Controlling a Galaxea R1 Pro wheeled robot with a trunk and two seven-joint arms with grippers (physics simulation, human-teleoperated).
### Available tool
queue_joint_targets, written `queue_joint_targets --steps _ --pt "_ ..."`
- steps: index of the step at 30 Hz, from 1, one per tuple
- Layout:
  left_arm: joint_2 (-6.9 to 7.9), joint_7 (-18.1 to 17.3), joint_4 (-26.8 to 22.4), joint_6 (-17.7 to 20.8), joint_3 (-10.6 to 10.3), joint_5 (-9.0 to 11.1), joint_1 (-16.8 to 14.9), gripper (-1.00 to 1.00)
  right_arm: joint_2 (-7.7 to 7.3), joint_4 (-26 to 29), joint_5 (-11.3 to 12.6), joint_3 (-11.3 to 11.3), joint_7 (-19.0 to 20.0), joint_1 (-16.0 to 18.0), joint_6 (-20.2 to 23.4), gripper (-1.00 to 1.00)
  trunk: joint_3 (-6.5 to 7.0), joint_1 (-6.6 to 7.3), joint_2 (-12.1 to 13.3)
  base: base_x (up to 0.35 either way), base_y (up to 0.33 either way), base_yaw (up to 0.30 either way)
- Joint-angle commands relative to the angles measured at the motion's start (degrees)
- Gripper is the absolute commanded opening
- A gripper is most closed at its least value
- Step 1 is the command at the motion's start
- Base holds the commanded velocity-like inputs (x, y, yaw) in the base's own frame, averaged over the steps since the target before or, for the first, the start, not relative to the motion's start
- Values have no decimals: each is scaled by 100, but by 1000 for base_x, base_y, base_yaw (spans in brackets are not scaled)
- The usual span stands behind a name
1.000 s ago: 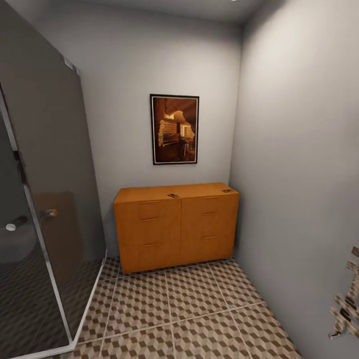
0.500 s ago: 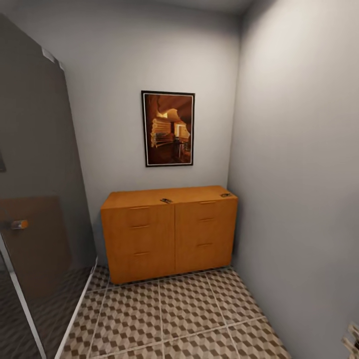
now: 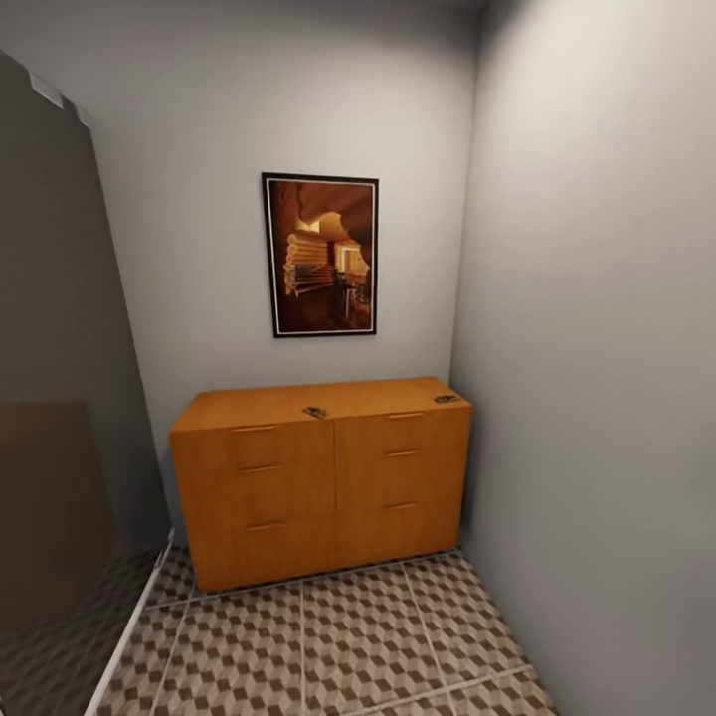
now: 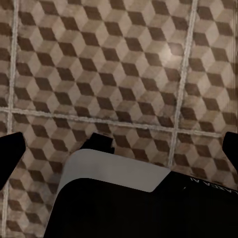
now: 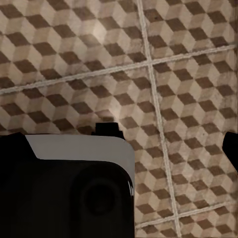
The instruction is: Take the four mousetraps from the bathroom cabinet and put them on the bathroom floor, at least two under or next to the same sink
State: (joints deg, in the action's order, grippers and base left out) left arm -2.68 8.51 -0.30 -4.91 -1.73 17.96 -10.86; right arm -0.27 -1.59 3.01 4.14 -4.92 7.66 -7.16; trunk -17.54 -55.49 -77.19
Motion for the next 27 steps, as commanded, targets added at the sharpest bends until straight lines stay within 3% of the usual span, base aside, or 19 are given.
queue_joint_targets --steps 1,27 --pt "-1 18 4 -19 -20 32 -4 100 1 -17 32 43 -9 8 -31 100 -7 -3 -4 315 -140 0" --pt "4 19 4 -28 -20 32 -4 100 1 -17 33 43 -9 6 -31 100 -7 -3 -4 315 -138 0"
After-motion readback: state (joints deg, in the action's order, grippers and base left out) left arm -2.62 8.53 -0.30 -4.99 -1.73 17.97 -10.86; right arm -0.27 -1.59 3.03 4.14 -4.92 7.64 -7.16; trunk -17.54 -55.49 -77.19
